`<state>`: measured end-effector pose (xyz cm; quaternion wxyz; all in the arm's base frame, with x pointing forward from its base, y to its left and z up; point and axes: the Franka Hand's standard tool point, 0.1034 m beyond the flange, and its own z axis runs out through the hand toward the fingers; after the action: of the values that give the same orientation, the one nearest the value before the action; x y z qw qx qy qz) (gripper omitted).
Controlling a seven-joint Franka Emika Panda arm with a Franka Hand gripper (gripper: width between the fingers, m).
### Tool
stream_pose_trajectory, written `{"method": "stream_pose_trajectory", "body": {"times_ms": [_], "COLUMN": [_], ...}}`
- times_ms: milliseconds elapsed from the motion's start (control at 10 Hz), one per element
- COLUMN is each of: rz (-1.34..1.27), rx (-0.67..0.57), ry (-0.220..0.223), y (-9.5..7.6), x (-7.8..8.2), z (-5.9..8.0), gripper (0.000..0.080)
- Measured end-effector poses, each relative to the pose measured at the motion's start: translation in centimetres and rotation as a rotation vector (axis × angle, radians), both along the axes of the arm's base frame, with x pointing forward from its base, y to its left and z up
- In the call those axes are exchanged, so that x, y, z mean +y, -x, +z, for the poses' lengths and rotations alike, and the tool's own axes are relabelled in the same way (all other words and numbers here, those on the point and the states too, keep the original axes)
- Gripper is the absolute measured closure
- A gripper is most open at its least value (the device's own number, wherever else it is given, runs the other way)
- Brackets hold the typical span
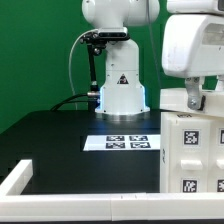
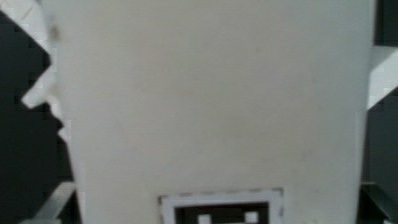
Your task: Assemble cabinet
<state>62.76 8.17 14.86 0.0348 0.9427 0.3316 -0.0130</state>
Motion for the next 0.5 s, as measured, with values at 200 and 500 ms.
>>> {"method": "stream_pose_trajectory", "body": {"times_ms": [200,500], "rz": [-0.213,-0.643], "rx": [-0.033,-0.076], "ry": [-0.005,-0.037], "y": [-0.31,-0.04], "x": [-0.55,-0.86], "z": [0.00,-0.16], "gripper": [0.0252,0.0261]}}
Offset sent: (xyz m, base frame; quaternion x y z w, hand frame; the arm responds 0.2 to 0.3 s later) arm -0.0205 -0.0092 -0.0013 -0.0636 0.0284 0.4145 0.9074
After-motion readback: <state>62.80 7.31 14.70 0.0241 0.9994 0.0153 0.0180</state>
